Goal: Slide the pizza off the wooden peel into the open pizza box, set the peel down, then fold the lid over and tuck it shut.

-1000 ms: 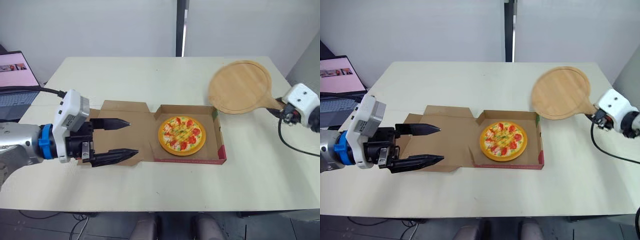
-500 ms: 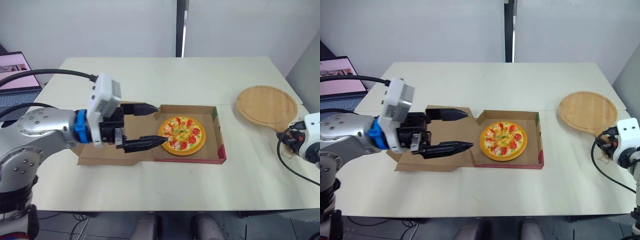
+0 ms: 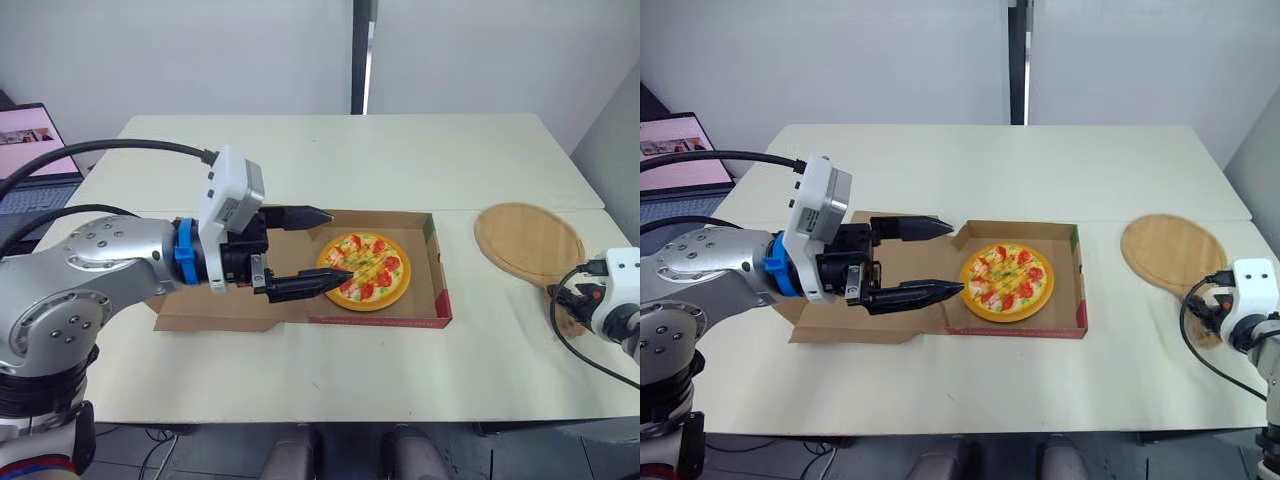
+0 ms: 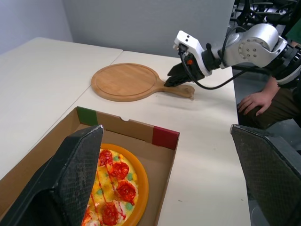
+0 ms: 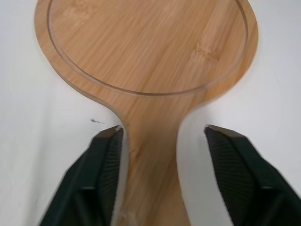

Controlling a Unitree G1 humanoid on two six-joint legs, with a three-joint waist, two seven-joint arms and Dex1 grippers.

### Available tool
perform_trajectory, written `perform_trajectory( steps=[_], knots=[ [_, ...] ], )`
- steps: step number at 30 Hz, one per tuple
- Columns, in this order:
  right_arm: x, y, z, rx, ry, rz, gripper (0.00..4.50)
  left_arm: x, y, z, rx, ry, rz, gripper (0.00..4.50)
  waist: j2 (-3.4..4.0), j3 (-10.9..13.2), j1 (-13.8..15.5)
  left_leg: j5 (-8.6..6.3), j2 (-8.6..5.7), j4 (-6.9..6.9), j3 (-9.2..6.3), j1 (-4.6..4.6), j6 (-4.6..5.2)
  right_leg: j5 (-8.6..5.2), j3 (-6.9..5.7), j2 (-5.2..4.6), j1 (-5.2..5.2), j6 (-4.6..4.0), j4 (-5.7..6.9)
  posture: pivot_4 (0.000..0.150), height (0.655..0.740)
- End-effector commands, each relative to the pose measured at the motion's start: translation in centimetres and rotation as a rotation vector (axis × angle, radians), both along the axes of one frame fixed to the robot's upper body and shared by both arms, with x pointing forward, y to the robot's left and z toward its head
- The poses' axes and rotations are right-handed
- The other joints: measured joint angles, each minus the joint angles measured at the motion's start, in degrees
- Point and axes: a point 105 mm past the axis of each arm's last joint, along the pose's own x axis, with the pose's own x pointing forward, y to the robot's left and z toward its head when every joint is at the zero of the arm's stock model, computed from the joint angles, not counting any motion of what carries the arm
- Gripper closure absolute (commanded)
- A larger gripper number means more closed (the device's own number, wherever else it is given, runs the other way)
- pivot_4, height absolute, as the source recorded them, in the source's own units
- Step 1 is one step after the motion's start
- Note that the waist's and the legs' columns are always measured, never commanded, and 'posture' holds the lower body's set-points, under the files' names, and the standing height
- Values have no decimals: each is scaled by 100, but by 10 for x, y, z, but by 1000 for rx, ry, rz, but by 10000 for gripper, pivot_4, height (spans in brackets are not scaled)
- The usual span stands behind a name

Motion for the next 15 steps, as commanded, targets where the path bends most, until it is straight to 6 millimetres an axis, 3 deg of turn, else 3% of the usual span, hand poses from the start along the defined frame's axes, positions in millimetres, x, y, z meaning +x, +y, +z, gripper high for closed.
perform_trajectory(
  steps=[1, 4, 7, 15],
  knots=[
    [-7, -5, 22, -63, -36, 38, 921, -6, -4, 6, -13, -36, -16, 0, 0, 0, 0, 0, 0, 0, 1, 0, 1, 0, 1, 0, 0, 0, 0, 1500, 7281],
    [-11, -3, 36, -145, -46, 128, 348, -6, -3, 5, -12, -34, -12, 0, 0, 0, 1, -3, -1, 1, 1, 0, 6, 0, 1, 0, 2, 0, -1, 1500, 7281],
    [-7, 13, 54, -190, -101, 266, 348, -5, 0, 4, -20, -26, 10, 0, -1, 0, -25, -5, 2, 1, 1, 4, 10, -1, 1, 3, 3, 1, -1, 1500, 7281],
    [11, 110, 88, -173, -236, 851, 348, 8, 43, -18, -25, -9, 311, 0, -3, 2, -82, -6, 8, 0, -1, 9, 11, -1, 2, 7, 6, 1, -4, 1500, 7281]
  ],
)
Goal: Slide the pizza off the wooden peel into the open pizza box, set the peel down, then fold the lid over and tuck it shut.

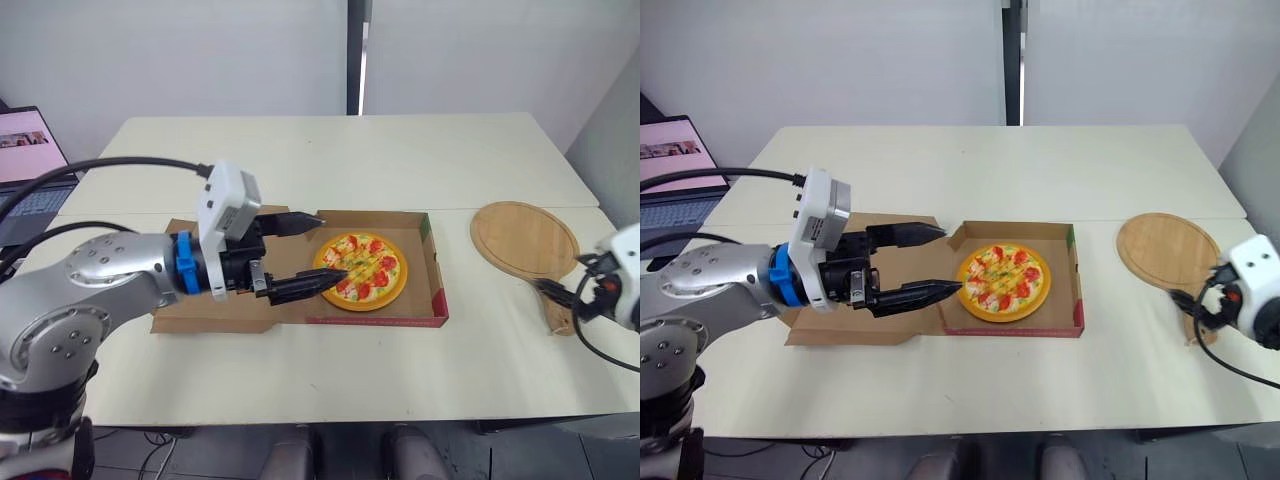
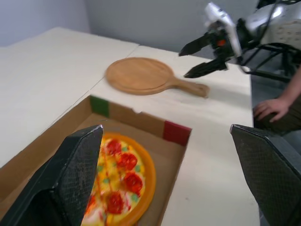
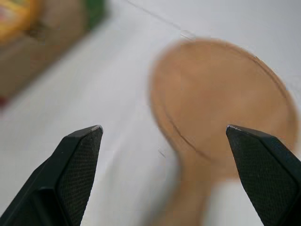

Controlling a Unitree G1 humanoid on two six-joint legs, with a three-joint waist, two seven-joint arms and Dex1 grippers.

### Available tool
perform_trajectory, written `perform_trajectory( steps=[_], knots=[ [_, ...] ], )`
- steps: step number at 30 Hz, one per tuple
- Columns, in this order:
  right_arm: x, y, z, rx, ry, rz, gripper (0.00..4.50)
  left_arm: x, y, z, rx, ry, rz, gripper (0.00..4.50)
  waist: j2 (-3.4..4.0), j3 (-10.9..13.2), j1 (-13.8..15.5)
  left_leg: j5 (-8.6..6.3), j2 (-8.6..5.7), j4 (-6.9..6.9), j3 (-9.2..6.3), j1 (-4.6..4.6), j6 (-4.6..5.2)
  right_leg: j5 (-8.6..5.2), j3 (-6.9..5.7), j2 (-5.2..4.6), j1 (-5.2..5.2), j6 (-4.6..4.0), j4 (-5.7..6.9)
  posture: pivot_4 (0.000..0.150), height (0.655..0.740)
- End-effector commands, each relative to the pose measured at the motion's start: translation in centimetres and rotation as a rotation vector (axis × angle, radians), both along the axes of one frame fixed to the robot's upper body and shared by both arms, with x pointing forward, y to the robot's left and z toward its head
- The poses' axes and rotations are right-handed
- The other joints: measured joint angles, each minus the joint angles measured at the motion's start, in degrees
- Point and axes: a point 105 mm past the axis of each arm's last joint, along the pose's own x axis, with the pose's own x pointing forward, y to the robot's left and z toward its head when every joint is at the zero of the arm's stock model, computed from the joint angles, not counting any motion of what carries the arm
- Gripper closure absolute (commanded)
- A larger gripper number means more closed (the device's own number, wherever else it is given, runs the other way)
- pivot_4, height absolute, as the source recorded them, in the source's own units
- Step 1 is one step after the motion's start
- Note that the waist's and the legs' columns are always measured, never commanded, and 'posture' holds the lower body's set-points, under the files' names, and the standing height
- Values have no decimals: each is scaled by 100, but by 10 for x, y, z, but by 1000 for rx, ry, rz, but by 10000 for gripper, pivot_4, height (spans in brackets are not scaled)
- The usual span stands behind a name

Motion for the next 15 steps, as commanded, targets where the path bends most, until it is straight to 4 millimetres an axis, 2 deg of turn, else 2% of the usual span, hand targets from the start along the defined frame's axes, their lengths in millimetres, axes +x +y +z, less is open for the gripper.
perform_trajectory(
  steps=[1, 5, 8, 12, 13, 15],
  knots=[
    [6, 42, 29, -9, -80, 251, 348, 2, 25, 3, -19, -73, 168, 0, -2, 1, -10, 0, -1, 0, -2, -1, 0, 0, -2, -2, 0, 0, -1, 1500, 7281],
    [14, 83, 40, -43, -87, 501, 348, 4, 52, -11, -128, -79, 406, 0, -5, 2, 12, 1, -1, -1, -4, 0, -2, 0, -5, -6, 2, 0, -8, 1500, 7281],
    [17, 111, 45, -58, -87, 660, 348, -9, 63, -25, -232, -43, 521, 0, -20, 5, 61, 4, -1, 2, -10, -4, -8, 0, -10, -9, 2, 0, -11, 1500, 7281],
    [18, 124, 46, -74, -72, 750, 348, -20, 74, -38, -269, -10, 611, 0, -32, 8, 163, 6, -4, 4, -18, -10, -13, 0, -16, -13, 2, -1, -16, 1500, 7281],
    [19, 131, 47, -68, -68, 792, 348, -27, 83, -47, -300, 21, 670, 0, -32, 8, 177, 7, -4, 4, -18, -10, -14, 0, -17, -13, 1, -1, -18, 1500, 7281],
    [21, 148, 50, -71, -70, 888, 348, -56, 104, -73, -446, 167, 802, 0, -30, 7, 93, 5, -6, 3, -11, -7, -12, 0, -9, -14, 4, -1, -28, 1500, 7281]
  ],
)
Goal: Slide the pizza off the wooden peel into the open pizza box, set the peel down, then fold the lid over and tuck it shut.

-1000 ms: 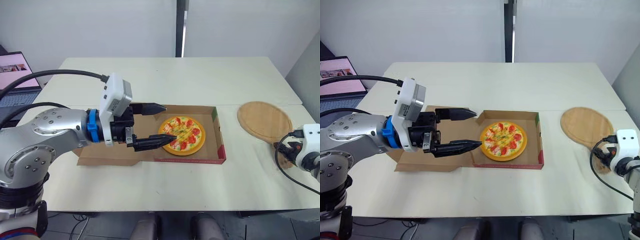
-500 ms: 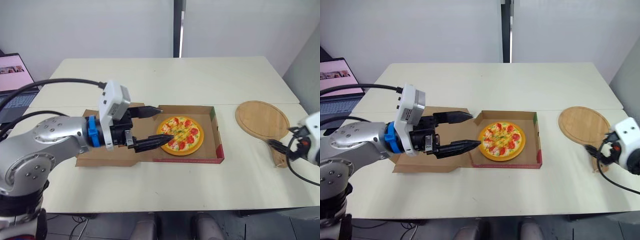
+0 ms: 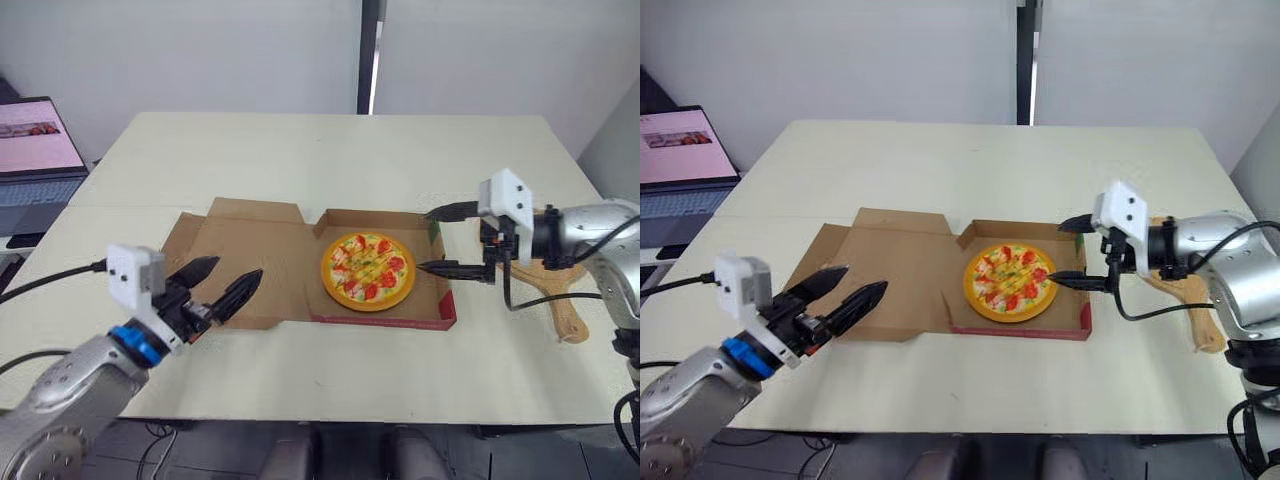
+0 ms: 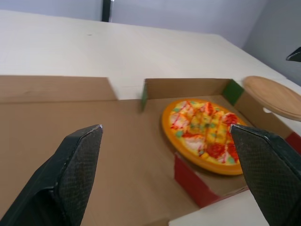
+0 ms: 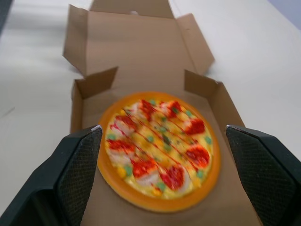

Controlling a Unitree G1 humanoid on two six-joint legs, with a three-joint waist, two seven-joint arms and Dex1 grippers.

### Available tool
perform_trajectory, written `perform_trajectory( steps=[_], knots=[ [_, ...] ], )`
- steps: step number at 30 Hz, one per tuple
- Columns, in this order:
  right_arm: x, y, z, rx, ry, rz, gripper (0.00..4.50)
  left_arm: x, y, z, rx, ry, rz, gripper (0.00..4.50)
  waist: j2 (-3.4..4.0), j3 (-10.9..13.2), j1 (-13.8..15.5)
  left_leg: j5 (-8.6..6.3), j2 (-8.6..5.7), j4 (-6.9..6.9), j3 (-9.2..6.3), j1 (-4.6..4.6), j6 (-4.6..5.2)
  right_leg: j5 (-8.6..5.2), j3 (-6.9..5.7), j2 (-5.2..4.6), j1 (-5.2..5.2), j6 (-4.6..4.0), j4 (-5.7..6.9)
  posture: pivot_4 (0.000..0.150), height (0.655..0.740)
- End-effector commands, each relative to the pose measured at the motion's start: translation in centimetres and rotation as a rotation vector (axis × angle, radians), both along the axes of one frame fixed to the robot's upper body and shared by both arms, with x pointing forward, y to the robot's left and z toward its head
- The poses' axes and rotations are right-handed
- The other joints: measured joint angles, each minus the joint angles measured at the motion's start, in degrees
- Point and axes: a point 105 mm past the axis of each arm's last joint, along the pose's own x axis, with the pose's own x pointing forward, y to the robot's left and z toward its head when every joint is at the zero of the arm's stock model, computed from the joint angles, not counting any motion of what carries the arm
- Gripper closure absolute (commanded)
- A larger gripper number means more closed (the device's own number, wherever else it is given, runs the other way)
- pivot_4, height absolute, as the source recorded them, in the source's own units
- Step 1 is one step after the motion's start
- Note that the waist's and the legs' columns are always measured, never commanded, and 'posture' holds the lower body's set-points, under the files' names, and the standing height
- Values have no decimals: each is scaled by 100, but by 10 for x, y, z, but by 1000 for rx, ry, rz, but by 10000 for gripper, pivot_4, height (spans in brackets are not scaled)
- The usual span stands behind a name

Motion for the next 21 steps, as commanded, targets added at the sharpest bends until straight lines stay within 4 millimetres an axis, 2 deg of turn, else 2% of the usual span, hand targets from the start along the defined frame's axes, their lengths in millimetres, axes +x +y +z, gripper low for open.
perform_trajectory(
  steps=[1, 3, 6, 9, 17, 21],
  knots=[
    [1, 21, 11, -15, -38, 140, 348, -41, 26, -20, -216, 68, 169, 0, -5, 0, -132, -1, 1, -3, 7, 2, 0, 0, 7, -1, 0, 0, -8, 1500, 7281],
    [3, 24, 10, -25, -39, 162, 348, -55, 27, -30, -337, 118, 195, 0, -21, 2, -137, -6, 4, -4, 13, 6, 6, 0, 3, -4, -2, 0, -12, 1500, 7281],
    [5, 28, 9, -26, -36, 187, 348, -73, 30, -46, -546, 199, 262, 0, -20, 4, 10, -9, 10, -4, -7, 0, 13, -5, -20, -4, -10, -9, -9, 1500, 7281],
    [6, 31, 10, -28, -41, 204, 348, -81, 41, -61, -661, 223, 382, 0, -23, 4, 55, -12, 5, 0, -5, 1, 17, -5, -19, -9, 6, -9, -15, 1500, 7281],
    [7, 35, 13, -29, -47, 227, 348, -44, 45, -73, -802, 244, 423, 0, -25, 2, 48, -11, 4, -3, -6, 1, 16, -5, -19, -5, 3, -9, -12, 1500, 7281],
    [8, 35, 12, -41, -49, 229, 348, -28, 58, -76, -862, 218, 483, 0, -19, 1, 36, -6, -1, -7, -2, -1, 7, -4, -10, -3, -6, -8, -6, 1500, 7281]
  ],
)
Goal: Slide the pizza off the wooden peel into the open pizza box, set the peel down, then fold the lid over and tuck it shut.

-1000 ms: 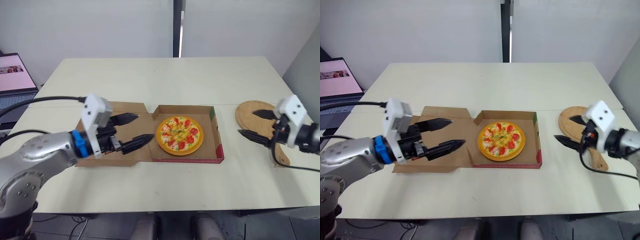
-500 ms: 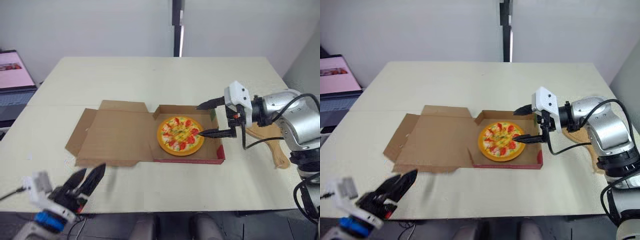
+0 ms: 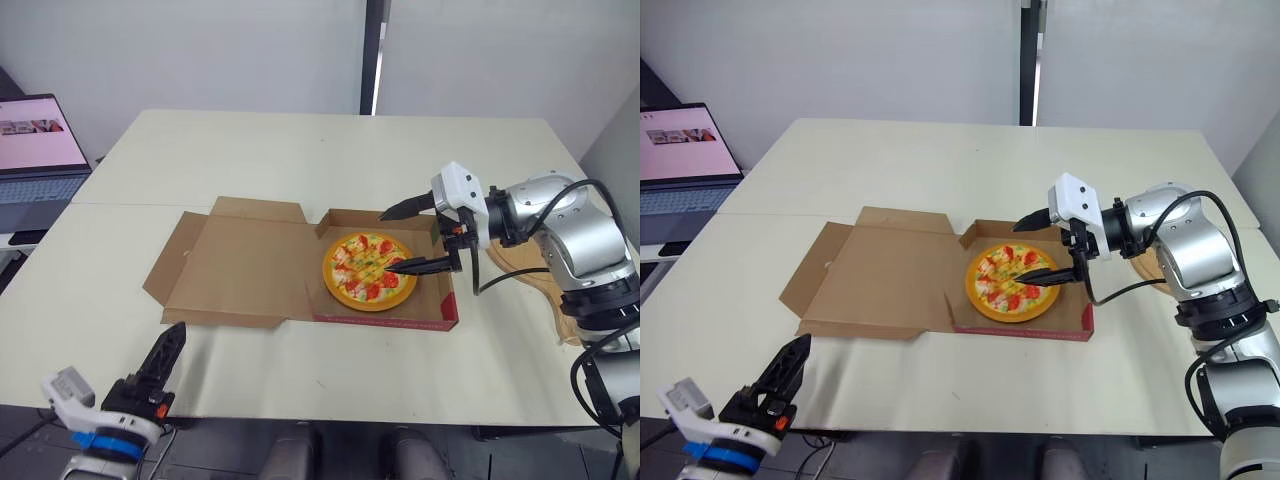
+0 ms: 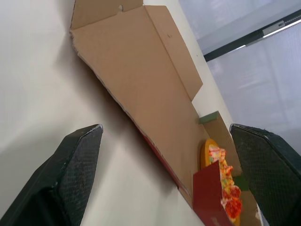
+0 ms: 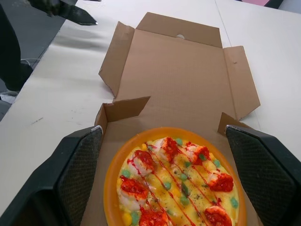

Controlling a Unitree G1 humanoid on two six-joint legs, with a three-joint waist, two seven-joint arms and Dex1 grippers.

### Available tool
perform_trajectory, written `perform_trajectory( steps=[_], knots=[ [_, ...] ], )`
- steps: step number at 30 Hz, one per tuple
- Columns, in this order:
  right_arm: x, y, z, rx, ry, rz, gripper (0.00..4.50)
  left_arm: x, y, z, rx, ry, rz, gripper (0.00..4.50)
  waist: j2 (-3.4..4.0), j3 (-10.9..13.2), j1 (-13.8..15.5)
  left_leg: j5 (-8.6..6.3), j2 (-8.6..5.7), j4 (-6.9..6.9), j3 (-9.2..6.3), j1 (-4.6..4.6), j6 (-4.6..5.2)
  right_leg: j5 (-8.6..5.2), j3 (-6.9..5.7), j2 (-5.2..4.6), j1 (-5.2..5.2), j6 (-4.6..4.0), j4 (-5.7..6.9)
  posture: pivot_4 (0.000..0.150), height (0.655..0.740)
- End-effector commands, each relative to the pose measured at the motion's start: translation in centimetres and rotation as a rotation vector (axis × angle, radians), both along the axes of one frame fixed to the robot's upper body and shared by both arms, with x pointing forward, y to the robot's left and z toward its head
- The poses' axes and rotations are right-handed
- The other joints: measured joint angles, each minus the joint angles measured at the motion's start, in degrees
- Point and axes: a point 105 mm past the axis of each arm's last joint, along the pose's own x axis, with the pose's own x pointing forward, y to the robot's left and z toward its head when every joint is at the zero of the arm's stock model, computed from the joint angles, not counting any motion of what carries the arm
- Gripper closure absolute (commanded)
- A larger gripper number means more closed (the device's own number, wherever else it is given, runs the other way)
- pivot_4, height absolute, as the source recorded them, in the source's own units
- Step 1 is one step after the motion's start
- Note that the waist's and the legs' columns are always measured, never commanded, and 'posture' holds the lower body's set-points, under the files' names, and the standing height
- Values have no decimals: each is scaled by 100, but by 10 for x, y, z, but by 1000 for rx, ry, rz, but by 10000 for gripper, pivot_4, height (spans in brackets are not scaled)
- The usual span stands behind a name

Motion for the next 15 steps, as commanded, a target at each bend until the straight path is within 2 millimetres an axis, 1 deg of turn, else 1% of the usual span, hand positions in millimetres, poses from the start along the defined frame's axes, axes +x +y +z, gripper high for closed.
perform_trajectory(
  steps=[1, 4, 12, 15],
  knots=[
    [-3, 2, 11, -4, -54, 28, 348, 8, 10, 0, -42, -14, 63, 0, -2, -1, -1, 3, 3, 0, -2, -1, -5, 0, -3, 2, -2, 0, 0, 1500, 7281],
    [-2, 3, 12, -3, -57, 28, 348, 14, 10, -9, -66, 8, 73, 0, -3, -2, -41, 4, 2, 1, 0, 0, -6, 0, 0, 2, 0, 0, 0, 1500, 7281],
    [-3, 10, 12, -4, -64, 47, 348, 33, 17, 1, -81, -53, 105, 0, -5, -1, -74, 1, 1, 3, -3, 1, -2, 0, -2, 2, 1, 1, 5, 1500, 7281],
    [-4, 11, 11, -6, -65, 53, 348, 39, 15, 0, -77, -41, 93, 0, -5, -1, -83, 4, 1, 3, -3, 1, -7, 0, -2, 2, 0, 0, 5, 1500, 7281]
  ],
)
